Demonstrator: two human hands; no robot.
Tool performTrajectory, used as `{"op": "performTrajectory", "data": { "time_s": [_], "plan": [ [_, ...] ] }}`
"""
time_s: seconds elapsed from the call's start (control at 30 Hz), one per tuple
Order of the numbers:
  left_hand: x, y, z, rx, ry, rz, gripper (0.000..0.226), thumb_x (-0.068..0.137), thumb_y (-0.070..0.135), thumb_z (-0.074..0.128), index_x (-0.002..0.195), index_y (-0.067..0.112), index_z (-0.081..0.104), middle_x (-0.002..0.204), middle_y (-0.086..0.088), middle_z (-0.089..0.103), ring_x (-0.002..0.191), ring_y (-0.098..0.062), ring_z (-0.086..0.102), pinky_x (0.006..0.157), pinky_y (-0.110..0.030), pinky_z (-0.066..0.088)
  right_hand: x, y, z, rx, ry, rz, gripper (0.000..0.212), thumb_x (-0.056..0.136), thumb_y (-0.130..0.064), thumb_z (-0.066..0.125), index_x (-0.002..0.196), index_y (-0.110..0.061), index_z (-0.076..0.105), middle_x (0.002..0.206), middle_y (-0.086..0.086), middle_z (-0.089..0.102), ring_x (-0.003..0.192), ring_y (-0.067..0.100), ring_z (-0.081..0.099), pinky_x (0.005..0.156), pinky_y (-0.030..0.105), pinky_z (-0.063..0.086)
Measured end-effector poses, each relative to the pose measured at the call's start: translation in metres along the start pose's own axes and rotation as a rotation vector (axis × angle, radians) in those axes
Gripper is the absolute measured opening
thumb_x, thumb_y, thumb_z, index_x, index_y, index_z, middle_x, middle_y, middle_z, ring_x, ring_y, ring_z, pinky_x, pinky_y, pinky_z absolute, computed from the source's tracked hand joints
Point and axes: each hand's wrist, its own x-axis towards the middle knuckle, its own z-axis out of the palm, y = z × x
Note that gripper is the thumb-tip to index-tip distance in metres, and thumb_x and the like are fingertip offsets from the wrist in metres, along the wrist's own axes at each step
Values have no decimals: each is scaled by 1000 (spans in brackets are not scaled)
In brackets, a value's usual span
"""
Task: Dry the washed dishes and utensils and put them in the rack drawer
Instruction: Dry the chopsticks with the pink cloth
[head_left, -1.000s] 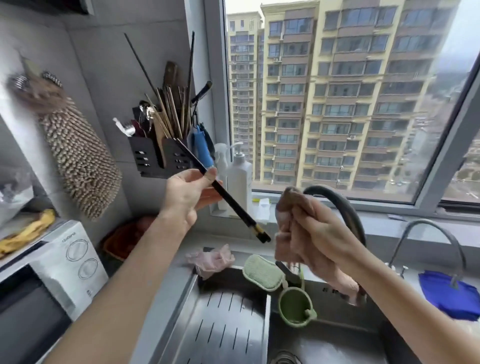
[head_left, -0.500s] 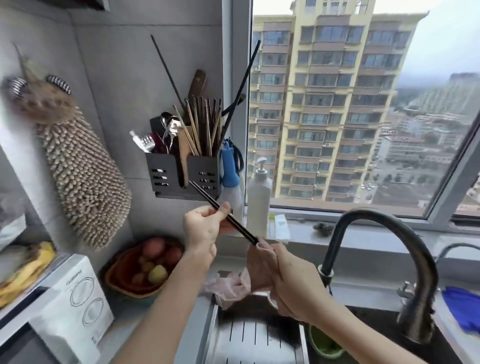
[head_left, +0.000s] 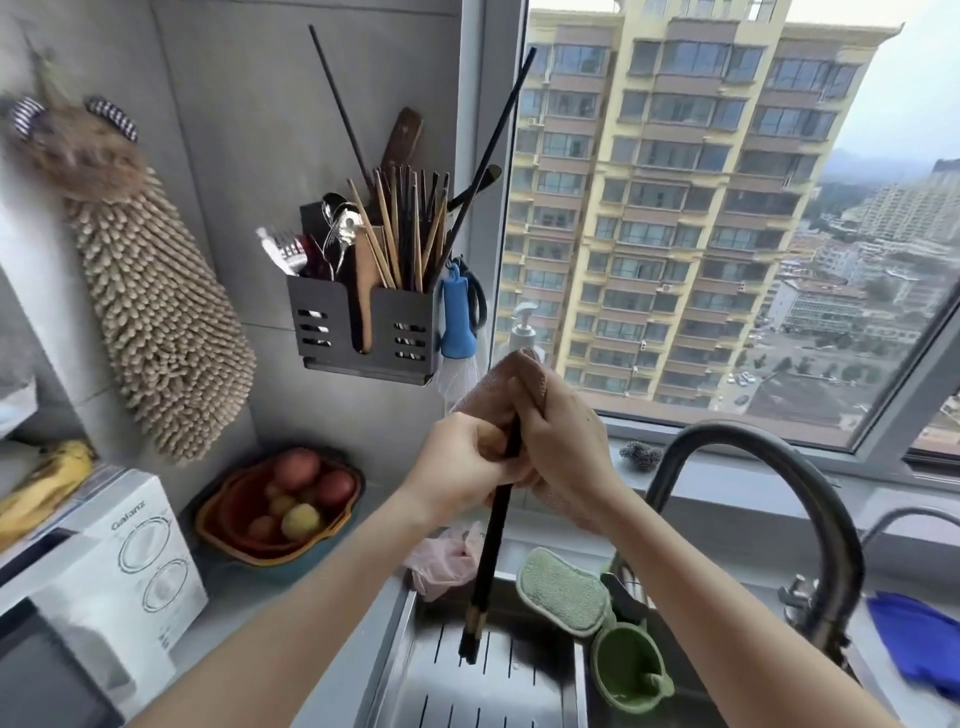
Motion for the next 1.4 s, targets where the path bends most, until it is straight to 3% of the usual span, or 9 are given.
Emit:
{"op": "performTrajectory", "data": {
  "time_s": [0.17,0.27,0.4,0.6,0.8,0.93,1.13,1.27,1.4],
  "plan": [
    [-3,1,-21,246,-7,-23,19,73,17,77,62,6,67,63,-8,66,55,-12,57,58,-28,51,28,14,-33,313,208,167,26,97,-47,40,103,-27,54,94,5,68,83,27,65,74,49,55],
    [10,8,-63,109,284,7,27,71,23,81,77,0,69,74,-14,71,69,-27,68,69,-42,59,35,28,-44,258,184,120,29,89,-56,42,93,-30,54,89,9,67,76,31,61,74,51,54],
    [45,51,-122,-40,702,203,11,74,19,79,70,22,68,75,-8,71,76,-33,70,70,-48,58,30,14,-43,15,99,90,16,96,-31,44,101,-19,53,84,-5,58,79,22,55,71,37,43],
    [99,103,-174,125,925,431,31,68,39,72,65,9,66,65,-14,68,64,-37,67,59,-51,56,34,16,-32,-66,97,53,7,98,-20,43,99,-21,50,80,-9,52,75,22,51,64,33,31],
    [141,89,-155,182,850,307,25,78,23,74,72,0,67,66,-12,66,61,-31,62,64,-45,56,35,17,-18,-70,82,64,10,96,-16,45,91,-25,44,80,-4,57,74,23,55,58,32,31],
    [152,54,-143,272,794,121,34,77,25,75,67,-5,64,65,-17,68,66,-34,67,63,-39,52,33,19,-8,-79,52,105,17,96,-18,44,110,-23,51,96,-1,64,89,25,60,65,33,34],
    [155,27,-131,360,568,-12,25,76,23,77,72,0,68,74,-14,70,74,-29,69,72,-35,56,21,25,-4,-99,37,126,8,97,-20,44,101,-24,50,79,-10,52,89,24,60,63,33,29],
    [127,46,-129,296,660,79,18,75,10,74,89,7,64,85,-3,62,87,-24,63,79,-29,50,5,32,-13,-29,55,166,20,98,-22,44,116,-23,54,90,-9,57,94,22,59,68,32,34],
    [80,60,-91,313,749,345,23,77,7,66,95,14,54,88,-3,63,83,-19,61,80,-27,50,-25,44,-32,54,75,214,13,98,-31,44,92,-42,49,81,-21,62,75,4,58,62,22,39]
  ]
}}
